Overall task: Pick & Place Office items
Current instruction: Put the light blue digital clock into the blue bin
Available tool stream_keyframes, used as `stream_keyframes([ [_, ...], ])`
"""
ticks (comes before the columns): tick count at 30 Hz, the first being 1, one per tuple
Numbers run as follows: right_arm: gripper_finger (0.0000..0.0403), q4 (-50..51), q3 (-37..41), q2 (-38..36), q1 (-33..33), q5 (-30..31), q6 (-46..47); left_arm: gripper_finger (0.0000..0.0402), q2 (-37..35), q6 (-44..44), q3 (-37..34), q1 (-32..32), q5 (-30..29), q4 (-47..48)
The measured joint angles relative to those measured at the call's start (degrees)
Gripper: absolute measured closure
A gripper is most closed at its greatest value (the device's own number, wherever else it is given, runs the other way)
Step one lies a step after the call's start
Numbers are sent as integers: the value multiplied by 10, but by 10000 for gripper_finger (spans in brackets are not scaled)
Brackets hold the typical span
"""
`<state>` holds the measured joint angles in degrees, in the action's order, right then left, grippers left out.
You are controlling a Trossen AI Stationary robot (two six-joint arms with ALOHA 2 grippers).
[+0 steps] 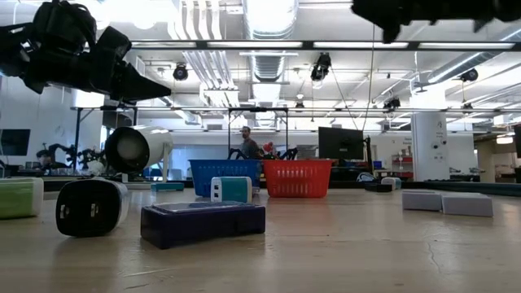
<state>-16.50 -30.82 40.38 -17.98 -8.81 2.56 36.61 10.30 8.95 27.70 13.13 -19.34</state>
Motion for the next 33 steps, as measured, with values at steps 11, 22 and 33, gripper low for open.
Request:
stream_keyframes([
  [11,387,-2,138,-189,-36,-17,12,390,0,0,0,0,1,-3],
  [22,394,-95,250,-292,-37,-4,30,398,0,-1,0,0,2,-3],
  [33,394,-141,303,-294,-37,32,20,385,0,-24,0,0,2,4],
])
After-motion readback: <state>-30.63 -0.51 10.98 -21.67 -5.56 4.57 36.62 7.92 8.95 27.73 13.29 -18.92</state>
